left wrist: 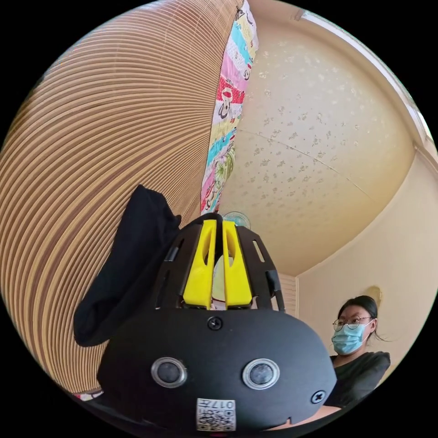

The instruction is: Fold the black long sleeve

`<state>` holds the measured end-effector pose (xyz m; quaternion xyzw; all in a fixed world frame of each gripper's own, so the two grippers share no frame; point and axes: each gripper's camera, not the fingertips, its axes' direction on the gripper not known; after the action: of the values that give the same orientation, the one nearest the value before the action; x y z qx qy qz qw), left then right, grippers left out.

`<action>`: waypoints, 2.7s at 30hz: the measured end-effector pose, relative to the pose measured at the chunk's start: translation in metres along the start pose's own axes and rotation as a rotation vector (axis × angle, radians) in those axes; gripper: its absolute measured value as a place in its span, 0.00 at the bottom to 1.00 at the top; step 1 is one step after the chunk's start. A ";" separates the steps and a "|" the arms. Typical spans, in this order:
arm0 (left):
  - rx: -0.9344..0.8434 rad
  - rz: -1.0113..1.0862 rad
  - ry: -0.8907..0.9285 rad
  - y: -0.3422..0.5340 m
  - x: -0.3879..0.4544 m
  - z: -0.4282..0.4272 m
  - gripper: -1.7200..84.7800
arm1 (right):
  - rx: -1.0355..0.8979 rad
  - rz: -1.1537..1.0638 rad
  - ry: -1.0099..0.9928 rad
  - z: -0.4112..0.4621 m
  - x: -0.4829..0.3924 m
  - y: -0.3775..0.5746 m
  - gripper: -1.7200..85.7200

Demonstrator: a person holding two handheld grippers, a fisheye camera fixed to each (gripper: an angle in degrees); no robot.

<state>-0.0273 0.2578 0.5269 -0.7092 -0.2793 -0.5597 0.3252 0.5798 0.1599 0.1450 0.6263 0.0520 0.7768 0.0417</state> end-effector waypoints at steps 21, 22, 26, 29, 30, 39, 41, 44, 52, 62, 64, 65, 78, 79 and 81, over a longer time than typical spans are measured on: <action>-0.243 0.298 -0.693 0.070 -0.047 0.016 0.15 | -0.355 -0.945 0.853 0.204 -0.001 0.107 0.08; -0.241 0.298 -0.693 0.076 -0.052 0.014 0.15 | -0.386 -0.985 0.784 0.214 -0.011 0.111 0.07; -0.223 0.273 -0.679 0.086 -0.068 0.008 0.15 | -0.748 -0.984 0.595 0.282 -0.016 0.128 0.05; -0.204 0.254 -0.677 0.087 -0.074 0.001 0.15 | -0.841 -0.951 0.756 0.344 -0.001 0.126 0.04; -0.200 0.254 -0.677 0.088 -0.074 -0.001 0.15 | -0.761 -0.961 0.820 0.355 -0.001 0.116 0.03; -0.152 0.163 -0.476 0.093 -0.101 -0.036 0.21 | -0.457 -0.760 0.642 0.331 -0.012 0.117 0.06; -0.226 0.157 -0.482 0.096 -0.113 -0.029 0.21 | -0.530 -0.806 0.688 0.338 -0.012 0.147 0.07; -0.280 0.148 -0.486 0.098 -0.123 -0.021 0.18 | -0.674 -0.858 0.696 0.359 -0.007 0.197 0.10; -0.283 0.179 -0.437 0.107 -0.117 -0.027 0.08 | -0.988 -0.952 1.018 0.473 0.002 0.314 0.21; -0.274 0.462 -0.494 0.156 -0.036 0.011 0.07 | -1.041 -1.274 1.697 0.543 0.035 0.377 0.23; -0.287 0.494 -0.514 0.161 -0.029 0.016 0.07 | -1.015 -1.377 1.883 0.544 0.047 0.372 0.18; -0.292 0.505 -0.532 0.164 -0.026 0.017 0.08 | -1.009 -1.399 1.898 0.542 0.048 0.370 0.17; -0.294 0.427 -0.292 0.160 -0.040 -0.026 0.14 | -0.815 -1.138 0.654 0.287 -0.086 0.121 0.12; -0.309 0.426 -0.292 0.161 -0.040 -0.021 0.15 | -0.781 -1.137 0.560 0.251 -0.085 0.092 0.12; -0.337 0.421 -0.270 0.163 -0.043 -0.009 0.15 | -0.722 -1.149 0.484 0.202 -0.078 0.054 0.12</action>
<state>0.0815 0.1463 0.4626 -0.8635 -0.0699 -0.4191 0.2719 0.7940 0.1021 0.1192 0.2572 0.1211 0.7178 0.6355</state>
